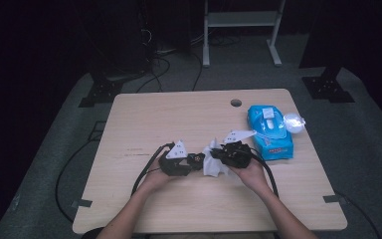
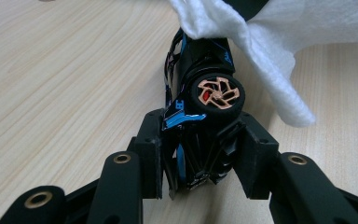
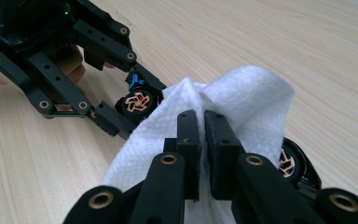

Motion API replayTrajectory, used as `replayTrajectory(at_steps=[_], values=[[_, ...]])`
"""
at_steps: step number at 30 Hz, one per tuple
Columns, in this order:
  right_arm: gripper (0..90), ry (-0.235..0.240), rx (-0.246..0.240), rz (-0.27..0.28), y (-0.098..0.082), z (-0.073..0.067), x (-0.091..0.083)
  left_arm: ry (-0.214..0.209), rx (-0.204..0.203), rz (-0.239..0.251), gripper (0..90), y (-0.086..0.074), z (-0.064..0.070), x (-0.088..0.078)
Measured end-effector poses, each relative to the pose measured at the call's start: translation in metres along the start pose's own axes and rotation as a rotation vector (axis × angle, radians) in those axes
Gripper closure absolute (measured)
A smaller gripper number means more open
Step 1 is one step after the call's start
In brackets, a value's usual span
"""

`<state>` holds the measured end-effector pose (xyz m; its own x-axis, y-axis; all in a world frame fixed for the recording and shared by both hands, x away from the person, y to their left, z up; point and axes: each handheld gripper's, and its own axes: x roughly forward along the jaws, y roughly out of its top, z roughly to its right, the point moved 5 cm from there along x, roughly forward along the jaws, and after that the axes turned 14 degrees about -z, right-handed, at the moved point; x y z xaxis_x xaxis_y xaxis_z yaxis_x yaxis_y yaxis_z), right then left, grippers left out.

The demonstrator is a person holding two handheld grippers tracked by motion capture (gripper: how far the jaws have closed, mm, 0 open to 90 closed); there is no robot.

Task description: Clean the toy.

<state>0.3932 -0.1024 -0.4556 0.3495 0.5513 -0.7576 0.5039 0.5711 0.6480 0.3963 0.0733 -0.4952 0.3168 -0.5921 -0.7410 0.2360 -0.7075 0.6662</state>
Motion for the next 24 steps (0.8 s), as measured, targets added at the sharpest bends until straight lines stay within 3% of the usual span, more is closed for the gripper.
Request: replayTrajectory(at_steps=[10, 17, 24], values=[[84.1, -0.058, 0.05, -0.029, -0.02, 0.025, -0.016, 0.003, 0.007, -0.011, 58.1, 0.0, -0.001, -0.001], [84.1, -0.037, 0.033, -0.016, -0.012, 0.015, -0.008, 0.007, 0.003, -0.016, 58.2, 0.0, -0.002, -0.001], [84.1, -0.044, 0.035, 0.0, -0.006, 0.011, -0.005, 0.013, -0.009, -0.014, 58.1, -0.001, -0.004, -0.002]])
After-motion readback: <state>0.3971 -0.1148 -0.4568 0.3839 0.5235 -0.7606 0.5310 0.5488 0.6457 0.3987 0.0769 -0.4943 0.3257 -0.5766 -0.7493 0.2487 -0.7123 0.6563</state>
